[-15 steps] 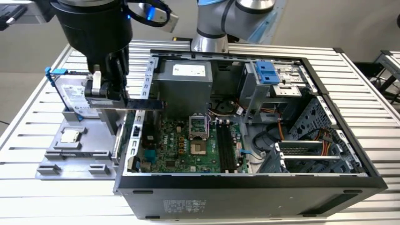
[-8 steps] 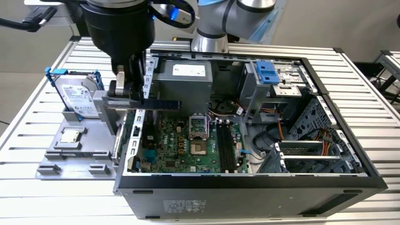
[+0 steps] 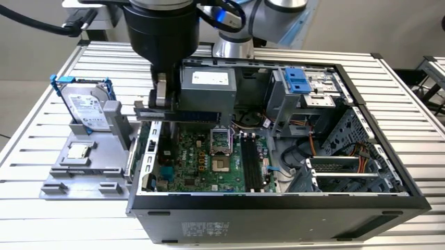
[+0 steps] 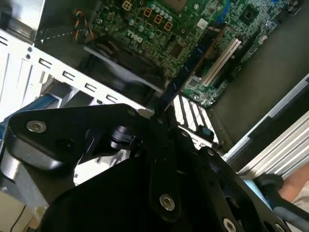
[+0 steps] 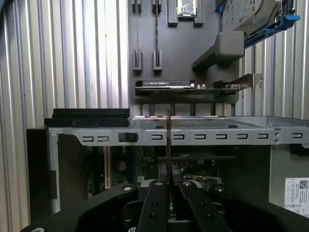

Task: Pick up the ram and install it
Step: 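Pick up the ram and move it above insertion slot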

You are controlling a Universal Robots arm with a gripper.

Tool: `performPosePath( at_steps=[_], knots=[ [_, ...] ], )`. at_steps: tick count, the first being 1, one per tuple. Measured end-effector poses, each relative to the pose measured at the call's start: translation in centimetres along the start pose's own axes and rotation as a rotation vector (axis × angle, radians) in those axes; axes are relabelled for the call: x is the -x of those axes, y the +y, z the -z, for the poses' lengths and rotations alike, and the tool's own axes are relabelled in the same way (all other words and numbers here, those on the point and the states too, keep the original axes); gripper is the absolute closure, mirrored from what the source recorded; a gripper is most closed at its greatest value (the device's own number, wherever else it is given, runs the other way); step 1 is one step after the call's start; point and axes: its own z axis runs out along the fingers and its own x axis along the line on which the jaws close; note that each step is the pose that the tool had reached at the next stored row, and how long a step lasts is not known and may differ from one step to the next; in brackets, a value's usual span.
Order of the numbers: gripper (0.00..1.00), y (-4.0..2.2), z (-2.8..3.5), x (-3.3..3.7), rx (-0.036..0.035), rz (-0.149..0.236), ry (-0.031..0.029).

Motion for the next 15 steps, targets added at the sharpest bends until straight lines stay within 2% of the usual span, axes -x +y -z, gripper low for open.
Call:
performPosePath(
  at_steps=[15],
  knots=[
    [1.0, -5.19, 0.15, 0.17, 0.0, 0.0, 0.0]
  ],
)
